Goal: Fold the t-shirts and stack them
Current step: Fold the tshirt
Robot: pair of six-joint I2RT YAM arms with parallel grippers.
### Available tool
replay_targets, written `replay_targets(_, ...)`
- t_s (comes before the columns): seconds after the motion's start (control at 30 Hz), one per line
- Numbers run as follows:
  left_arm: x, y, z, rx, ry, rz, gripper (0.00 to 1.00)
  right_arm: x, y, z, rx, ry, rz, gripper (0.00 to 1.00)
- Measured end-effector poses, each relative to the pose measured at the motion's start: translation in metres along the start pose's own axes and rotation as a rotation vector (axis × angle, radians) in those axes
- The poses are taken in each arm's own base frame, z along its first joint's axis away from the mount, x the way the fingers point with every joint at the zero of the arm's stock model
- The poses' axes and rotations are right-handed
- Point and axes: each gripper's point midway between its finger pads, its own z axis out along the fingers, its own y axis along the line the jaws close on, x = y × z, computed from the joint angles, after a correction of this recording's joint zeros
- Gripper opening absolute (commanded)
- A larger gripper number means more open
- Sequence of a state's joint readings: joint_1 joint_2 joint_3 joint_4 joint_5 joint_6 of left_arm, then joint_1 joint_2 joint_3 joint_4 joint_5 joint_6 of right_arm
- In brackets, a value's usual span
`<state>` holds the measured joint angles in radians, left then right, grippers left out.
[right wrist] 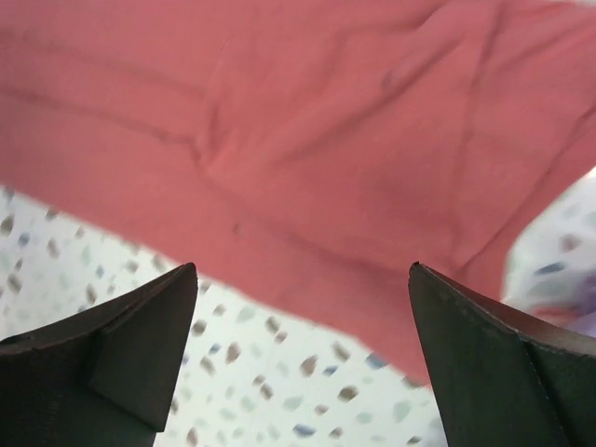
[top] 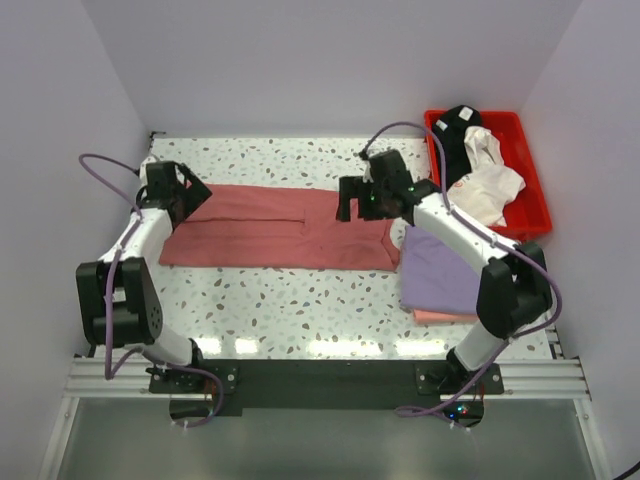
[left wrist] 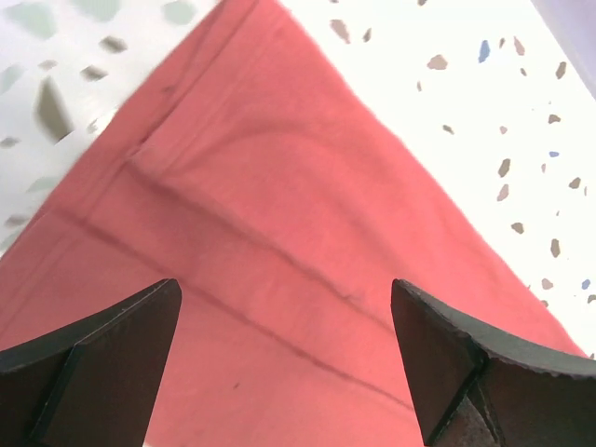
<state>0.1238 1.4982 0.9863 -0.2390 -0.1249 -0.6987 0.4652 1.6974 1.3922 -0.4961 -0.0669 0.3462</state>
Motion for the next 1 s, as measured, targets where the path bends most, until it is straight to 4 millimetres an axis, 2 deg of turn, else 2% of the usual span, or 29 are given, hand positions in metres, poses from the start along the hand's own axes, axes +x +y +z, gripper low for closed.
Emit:
replay_targets(0.07,-0.005,-0.014,0.014,0.032,0.014,0.011,1.00,0.028,0.023,-0.005,-0.064,0.035,0.011,0.99)
replay_targets(0.17,-0.006,-0.027,0.041,0.056,0.044,0.026,1.00,0.074,0.044,0.009,-0.132,0.131,0.043,0.99)
replay_targets(0.27,0.004,-0.028,0.071,0.048,0.090,0.042,1.00,0.108,0.039,0.027,-0.122,0.222,0.099,0.99)
replay_targets(0.33,0.017,-0.023,0.088,0.029,0.130,0.047,1.00,0.118,0.032,0.041,-0.099,0.256,0.130,0.99)
replay_targets(0.4,0.031,-0.015,0.096,0.008,0.163,0.050,1.00,0.122,0.026,0.052,-0.075,0.276,0.148,0.99)
replay_targets(0.5,0.032,-0.016,0.094,0.022,0.155,0.051,1.00,0.113,0.020,0.069,-0.041,0.277,0.161,0.99)
replay_targets(0.67,0.051,0.001,0.072,-0.004,0.157,0.061,1.00,0.072,0.005,0.096,-0.036,0.230,0.191,0.99)
replay_targets(0.83,0.093,0.018,0.030,-0.050,0.185,0.093,1.00,0.029,-0.012,0.126,-0.040,0.178,0.152,0.99)
replay_targets(1.0,0.144,0.027,-0.021,-0.023,0.220,0.093,1.00,-0.016,-0.015,0.159,-0.065,0.137,0.086,0.99)
